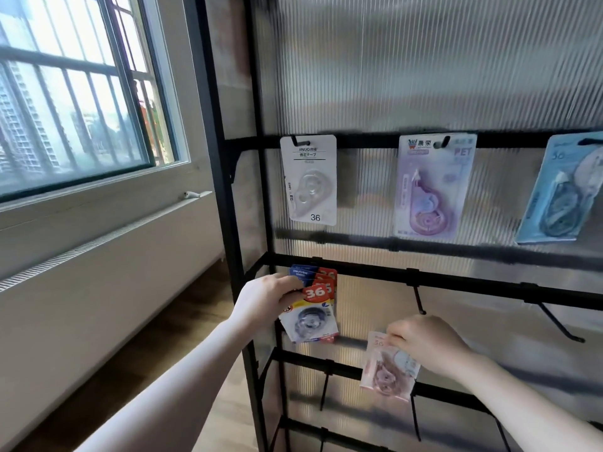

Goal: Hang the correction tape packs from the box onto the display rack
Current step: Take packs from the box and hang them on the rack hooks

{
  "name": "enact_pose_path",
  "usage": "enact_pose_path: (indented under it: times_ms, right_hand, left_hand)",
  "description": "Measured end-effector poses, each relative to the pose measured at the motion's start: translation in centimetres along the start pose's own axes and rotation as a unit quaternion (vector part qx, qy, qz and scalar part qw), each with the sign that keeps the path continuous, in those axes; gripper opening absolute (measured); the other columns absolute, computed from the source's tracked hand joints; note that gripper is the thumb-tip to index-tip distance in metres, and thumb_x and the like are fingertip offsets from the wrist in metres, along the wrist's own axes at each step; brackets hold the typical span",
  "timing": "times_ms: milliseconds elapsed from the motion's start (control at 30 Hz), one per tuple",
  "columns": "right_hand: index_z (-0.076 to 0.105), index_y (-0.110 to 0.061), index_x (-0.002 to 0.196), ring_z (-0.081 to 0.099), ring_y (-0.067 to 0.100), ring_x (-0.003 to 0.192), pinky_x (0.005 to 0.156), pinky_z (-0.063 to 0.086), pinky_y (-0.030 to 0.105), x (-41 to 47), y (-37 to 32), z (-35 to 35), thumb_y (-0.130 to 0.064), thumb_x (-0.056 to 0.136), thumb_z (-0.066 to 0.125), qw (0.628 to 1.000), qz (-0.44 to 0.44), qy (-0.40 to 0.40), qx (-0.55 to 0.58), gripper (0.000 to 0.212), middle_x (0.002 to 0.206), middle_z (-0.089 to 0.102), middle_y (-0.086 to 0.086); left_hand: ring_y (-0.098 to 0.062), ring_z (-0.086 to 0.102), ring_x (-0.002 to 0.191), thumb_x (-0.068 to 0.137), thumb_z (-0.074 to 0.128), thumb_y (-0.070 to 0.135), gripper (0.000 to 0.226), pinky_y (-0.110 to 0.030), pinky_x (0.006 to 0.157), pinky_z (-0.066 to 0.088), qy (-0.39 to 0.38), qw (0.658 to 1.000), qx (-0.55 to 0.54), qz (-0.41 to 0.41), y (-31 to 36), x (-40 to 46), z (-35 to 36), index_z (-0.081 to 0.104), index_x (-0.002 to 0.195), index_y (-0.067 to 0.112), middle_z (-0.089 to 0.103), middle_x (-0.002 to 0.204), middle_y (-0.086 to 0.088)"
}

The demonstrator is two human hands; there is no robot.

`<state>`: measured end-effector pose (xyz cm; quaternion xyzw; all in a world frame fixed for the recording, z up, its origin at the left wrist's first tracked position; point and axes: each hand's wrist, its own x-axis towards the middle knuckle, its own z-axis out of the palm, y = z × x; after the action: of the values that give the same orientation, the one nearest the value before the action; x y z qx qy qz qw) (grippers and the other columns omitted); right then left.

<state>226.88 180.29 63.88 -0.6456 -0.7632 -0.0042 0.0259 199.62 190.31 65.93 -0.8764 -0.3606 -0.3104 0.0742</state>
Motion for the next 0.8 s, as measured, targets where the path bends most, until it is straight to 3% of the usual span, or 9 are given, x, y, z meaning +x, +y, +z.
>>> enact_pose_path:
  times_ms: [133,300,533,667,800]
  right_hand:
    - [0.050,-0.024,0.080,0.050,0.009,0.070,0.050,0.029,0.015,-0.2,0.2,-0.3,-0.032,0.100,0.037,1.000,-0.004,-0.005,-0.008,0.025,0.077,0.052,-0.010]
    - [0.058,-0.021,0.086,0.055,0.013,0.075,0.054,0.033,0.017,-0.6,0.7,-0.5,-0.031,0.100,0.038,1.000,0.005,-0.003,-0.011,0.027,0.081,0.056,-0.008]
    - [0.059,-0.019,0.084,0.050,0.015,0.072,0.057,0.033,0.028,-1.5,0.8,-0.3,-0.031,0.100,0.039,0.999,0.026,-0.011,-0.016,0.028,0.077,0.053,-0.006]
    - [0.047,-0.021,0.070,0.050,0.019,0.071,0.052,0.028,0.027,-2.3,1.0,-0.5,-0.027,0.099,0.038,0.999,0.035,-0.014,-0.021,0.031,0.073,0.052,-0.003]
    - [0.056,-0.021,0.080,0.050,0.017,0.070,0.050,0.027,0.023,-3.2,1.7,-0.7,-0.027,0.099,0.037,0.998,0.048,0.000,-0.029,0.027,0.082,0.062,0.000]
  left_hand:
    - [-0.016,0.065,0.067,0.082,0.042,0.049,0.039,-0.027,0.051,0.050,0.030,0.999,-0.014,0.004,-0.4,0.3,0.5,0.068,0.091,0.022,0.068,0.082,0.006]
    - [-0.012,0.065,0.067,0.085,0.040,0.043,0.037,-0.016,0.052,0.041,0.017,0.999,0.001,0.038,-0.5,0.5,1.0,0.070,0.091,0.021,0.070,0.083,0.008]
    - [-0.019,0.066,0.063,0.082,0.038,0.035,0.037,-0.025,0.043,0.048,0.032,0.998,0.020,0.052,-1.0,0.5,1.4,0.070,0.091,0.018,0.070,0.080,0.003]
    - [-0.023,0.067,0.066,0.079,0.052,0.026,0.025,-0.026,0.045,0.046,0.017,0.998,0.040,0.041,-0.9,1.0,1.9,0.071,0.094,0.019,0.070,0.083,0.000]
    - [-0.026,0.067,0.075,0.080,0.065,0.014,0.018,-0.030,0.050,0.049,0.006,0.999,0.033,0.018,-0.7,1.3,2.4,0.071,0.097,0.018,0.069,0.090,-0.003]
